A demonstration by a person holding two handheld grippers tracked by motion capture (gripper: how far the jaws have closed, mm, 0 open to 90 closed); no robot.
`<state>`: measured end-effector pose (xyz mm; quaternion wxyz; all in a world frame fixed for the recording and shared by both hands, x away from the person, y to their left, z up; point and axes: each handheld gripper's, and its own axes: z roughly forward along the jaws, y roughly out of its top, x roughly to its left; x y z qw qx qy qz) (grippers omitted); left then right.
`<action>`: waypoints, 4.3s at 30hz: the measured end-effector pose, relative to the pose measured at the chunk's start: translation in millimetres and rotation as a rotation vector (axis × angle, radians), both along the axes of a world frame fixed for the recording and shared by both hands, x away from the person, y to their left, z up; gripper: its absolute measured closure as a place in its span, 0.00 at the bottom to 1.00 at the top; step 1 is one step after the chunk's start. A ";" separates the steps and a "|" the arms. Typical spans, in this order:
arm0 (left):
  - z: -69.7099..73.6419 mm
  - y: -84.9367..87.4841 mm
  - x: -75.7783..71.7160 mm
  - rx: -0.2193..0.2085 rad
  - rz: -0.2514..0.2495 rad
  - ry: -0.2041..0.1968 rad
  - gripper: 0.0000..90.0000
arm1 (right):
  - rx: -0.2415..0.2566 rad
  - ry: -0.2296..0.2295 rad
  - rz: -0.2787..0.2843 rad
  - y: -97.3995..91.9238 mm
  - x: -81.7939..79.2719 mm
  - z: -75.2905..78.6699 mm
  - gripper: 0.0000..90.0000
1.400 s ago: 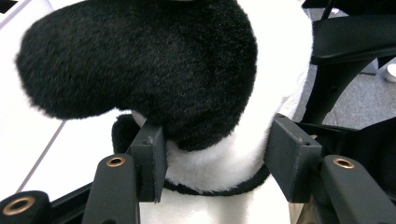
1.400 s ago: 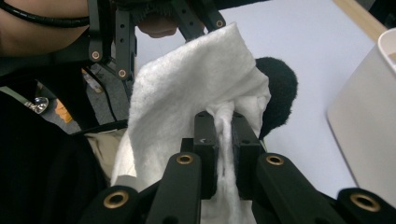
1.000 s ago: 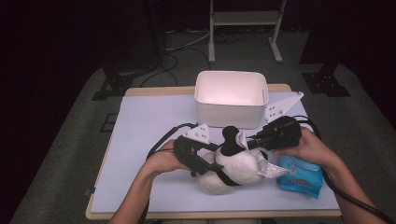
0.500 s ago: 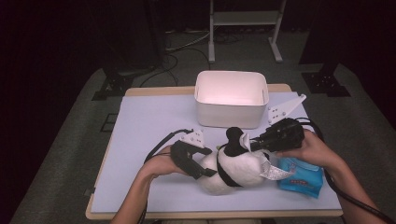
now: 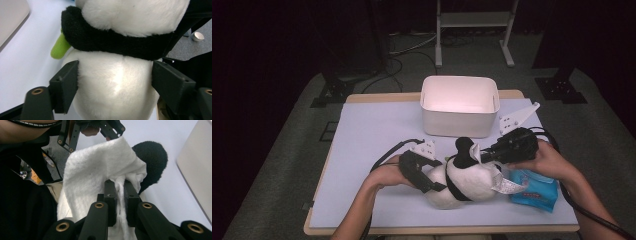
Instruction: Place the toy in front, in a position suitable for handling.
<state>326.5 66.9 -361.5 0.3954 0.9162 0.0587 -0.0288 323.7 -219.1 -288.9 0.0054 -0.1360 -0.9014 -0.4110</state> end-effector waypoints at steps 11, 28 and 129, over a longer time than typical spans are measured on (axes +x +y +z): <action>11.1 -3.9 -3.5 0.029 0.061 -0.053 0.58 | 0.020 -0.006 -0.051 -10.7 3.6 -4.0 0.93; 23.5 5.9 -9.8 0.092 0.075 -0.114 0.58 | -0.020 0.018 -0.087 -7.5 12.5 -25.1 0.92; 29.4 0.1 11.2 0.213 0.051 -0.127 0.47 | 0.013 0.049 -0.049 -3.8 16.3 -36.1 0.92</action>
